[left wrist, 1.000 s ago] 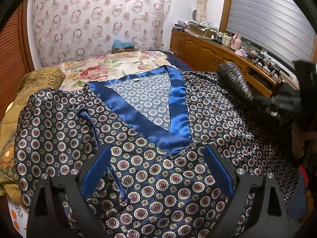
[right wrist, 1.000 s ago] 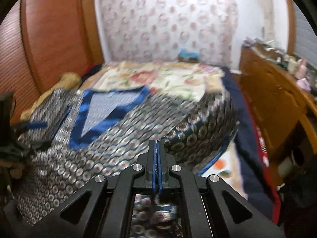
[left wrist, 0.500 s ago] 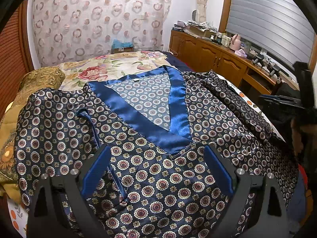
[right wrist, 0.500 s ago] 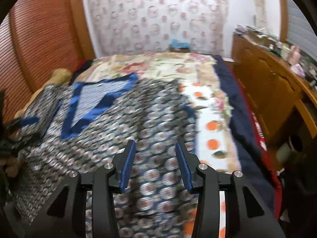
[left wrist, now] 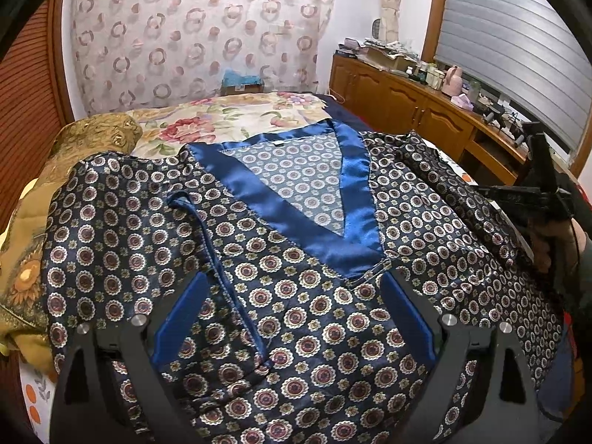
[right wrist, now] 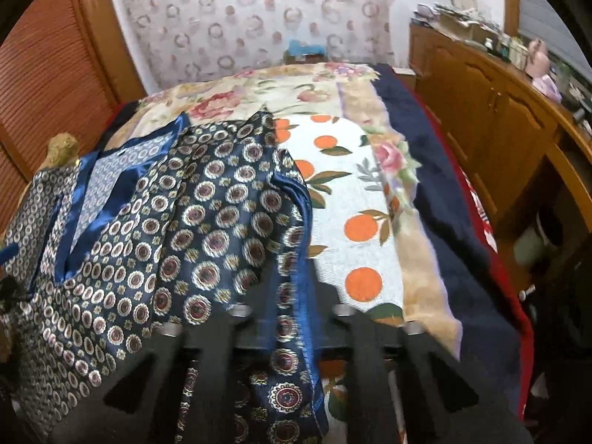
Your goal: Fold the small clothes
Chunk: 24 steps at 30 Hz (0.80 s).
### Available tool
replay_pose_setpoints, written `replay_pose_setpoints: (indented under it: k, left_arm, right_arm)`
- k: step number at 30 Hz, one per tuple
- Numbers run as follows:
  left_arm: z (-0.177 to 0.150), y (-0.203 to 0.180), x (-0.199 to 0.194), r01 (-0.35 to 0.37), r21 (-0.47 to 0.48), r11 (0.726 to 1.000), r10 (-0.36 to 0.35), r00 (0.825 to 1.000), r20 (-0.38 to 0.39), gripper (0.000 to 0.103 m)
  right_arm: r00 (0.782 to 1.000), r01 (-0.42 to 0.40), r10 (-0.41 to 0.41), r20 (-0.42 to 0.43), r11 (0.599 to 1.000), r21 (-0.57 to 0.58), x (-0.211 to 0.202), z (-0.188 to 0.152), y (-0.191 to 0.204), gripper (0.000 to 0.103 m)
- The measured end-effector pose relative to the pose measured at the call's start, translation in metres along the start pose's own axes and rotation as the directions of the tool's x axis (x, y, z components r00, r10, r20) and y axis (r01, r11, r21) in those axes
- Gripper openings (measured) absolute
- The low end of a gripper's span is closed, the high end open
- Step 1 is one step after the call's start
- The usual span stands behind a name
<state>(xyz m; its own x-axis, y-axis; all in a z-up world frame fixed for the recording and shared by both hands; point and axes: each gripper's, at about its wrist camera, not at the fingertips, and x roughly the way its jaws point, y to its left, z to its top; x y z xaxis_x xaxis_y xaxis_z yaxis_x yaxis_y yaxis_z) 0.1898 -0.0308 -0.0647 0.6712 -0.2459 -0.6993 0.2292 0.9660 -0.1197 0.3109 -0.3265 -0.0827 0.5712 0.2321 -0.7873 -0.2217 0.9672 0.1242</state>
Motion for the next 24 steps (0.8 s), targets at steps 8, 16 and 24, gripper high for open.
replay_pose_setpoints:
  k: [8, 16, 24]
  left_arm:
    - [-0.003, 0.012, -0.003, -0.009, -0.029, 1.0, 0.009, 1.0, 0.007, 0.095]
    - [-0.003, 0.029, -0.013, -0.03, -0.06, 0.998, 0.032, 0.999, 0.03, 0.095]
    - [0.001, 0.049, -0.018, -0.055, -0.083, 0.995, 0.058, 0.997, 0.044, 0.095]
  right_arm:
    - [0.983, -0.137, 0.144, 0.11, 0.988, -0.072, -0.037, 0.022, 0.043, 0.0]
    - [0.964, -0.242, 0.259, 0.055, 0.946, -0.214, -0.034, 0.033, 0.12, 0.011]
    - [0.989, -0.12, 0.134, 0.062, 0.973, -0.195, -0.025, 0.031, 0.096, 0.038]
